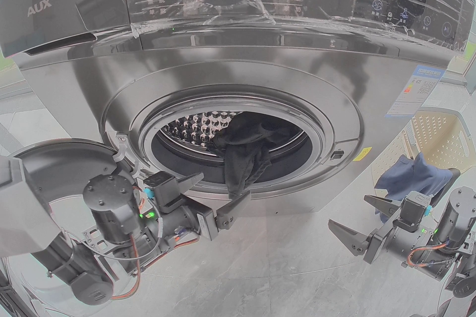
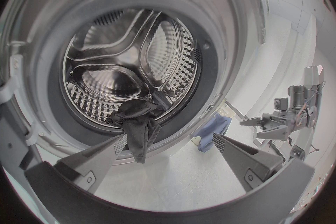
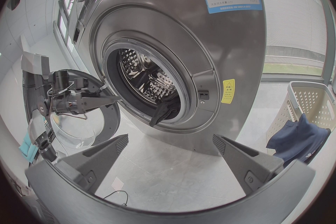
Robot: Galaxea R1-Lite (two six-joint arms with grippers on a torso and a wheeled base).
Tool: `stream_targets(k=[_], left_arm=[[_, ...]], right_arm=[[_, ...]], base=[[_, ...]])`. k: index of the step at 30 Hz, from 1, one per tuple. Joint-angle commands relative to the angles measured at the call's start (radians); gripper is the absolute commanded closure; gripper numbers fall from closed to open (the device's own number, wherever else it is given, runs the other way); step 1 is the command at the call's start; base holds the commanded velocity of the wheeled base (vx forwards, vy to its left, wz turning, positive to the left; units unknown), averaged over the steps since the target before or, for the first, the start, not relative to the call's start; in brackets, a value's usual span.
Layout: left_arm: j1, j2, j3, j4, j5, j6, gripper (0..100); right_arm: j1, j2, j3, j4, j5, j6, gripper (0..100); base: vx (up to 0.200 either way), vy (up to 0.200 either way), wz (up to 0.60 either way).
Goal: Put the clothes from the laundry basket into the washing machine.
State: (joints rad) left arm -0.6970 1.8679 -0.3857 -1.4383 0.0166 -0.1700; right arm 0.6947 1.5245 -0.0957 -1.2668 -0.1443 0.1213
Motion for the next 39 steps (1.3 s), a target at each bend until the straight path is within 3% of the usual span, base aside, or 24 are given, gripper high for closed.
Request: stream_targets(k=[1, 10, 35, 36, 39], left_arm=[[0.016, 0.146, -0.143, 0.049, -0.004, 0.004, 0], [0.080, 0.251, -0.338, 0.160, 0.000, 0.004, 0], [0.111, 0.445, -0.585, 0.274, 0.008, 0.014, 0], [0.111, 0.450, -0.587, 0.276, 0.008, 0.014, 100], [0.111, 0.452, -0.598, 0.277, 0.006, 0.014, 100]], right_arm=[[0.005, 0.006, 0.002, 0.000, 0.000, 0.000, 0], [0.016, 0.006, 0.002, 0.000, 0.000, 0.001, 0], [0.017, 0.013, 0.002, 0.000, 0.000, 0.001, 0], [0.017, 0.013, 0.002, 0.000, 0.000, 0.001, 0], [0.017, 0.013, 0.002, -0.002, 0.000, 0.001, 0]], base=[[0.000, 0.000, 0.00], [0.000, 0.000, 0.00], [0.000, 0.000, 0.00], [0.000, 0.000, 0.00], [0.000, 0.000, 0.00]])
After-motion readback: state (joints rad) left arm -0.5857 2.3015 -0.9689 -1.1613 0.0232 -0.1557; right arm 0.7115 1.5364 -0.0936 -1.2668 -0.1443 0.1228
